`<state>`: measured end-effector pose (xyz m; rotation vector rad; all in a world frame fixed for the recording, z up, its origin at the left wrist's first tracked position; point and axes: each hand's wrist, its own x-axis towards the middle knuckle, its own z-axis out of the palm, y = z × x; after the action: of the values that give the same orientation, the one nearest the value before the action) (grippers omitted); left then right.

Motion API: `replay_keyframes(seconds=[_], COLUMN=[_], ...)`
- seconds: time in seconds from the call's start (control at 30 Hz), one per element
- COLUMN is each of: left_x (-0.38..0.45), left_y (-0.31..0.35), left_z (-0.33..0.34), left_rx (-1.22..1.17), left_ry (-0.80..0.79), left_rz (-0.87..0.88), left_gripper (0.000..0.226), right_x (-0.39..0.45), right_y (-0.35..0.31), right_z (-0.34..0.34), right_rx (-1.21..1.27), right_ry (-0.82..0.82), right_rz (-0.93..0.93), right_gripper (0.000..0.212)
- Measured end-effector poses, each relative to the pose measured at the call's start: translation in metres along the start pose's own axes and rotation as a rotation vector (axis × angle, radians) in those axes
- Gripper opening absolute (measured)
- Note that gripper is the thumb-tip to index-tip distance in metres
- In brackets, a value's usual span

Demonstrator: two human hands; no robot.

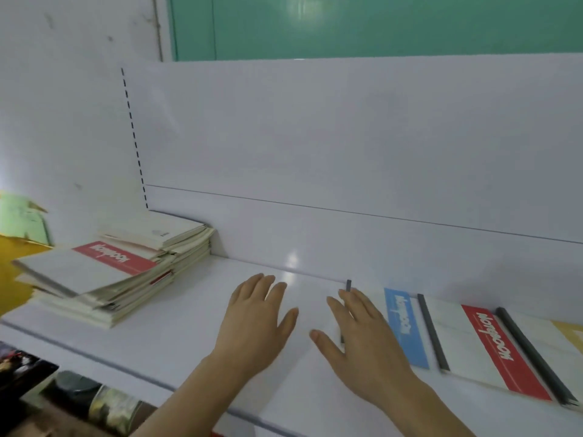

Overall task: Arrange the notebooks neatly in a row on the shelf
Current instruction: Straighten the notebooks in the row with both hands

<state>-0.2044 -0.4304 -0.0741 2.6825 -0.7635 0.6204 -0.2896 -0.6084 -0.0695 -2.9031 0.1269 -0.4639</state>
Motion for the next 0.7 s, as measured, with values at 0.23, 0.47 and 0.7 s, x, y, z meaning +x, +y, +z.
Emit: replay_keyframes(seconds=[0.23, 0.47, 0.7], left_x=[-0.032, -0.07, -0.08], left_y=[-0.09, -0.219, -0.312], left_z=[-0.066, -0.129, -0.14], left_rx=[-0.044, -0.013, 0.067], left_ry=[0.177, 0.28, -0.044], left_rz=[-0.006, -0.046, -0.197], left_gripper=[0.047, 0.041, 0.058], right_x=[0.018, 0.035, 0.062], right_y=[-0.108, -0.255, -0.341], right_z=[0.011, 0.039, 0.062], right_rx=[0.012, 0.11, 0.143], right_ry=[0.005, 0.063, 0.044], right_rz=[-0.123, -0.173, -0.225], right_gripper=[0.076, 0.075, 0.084])
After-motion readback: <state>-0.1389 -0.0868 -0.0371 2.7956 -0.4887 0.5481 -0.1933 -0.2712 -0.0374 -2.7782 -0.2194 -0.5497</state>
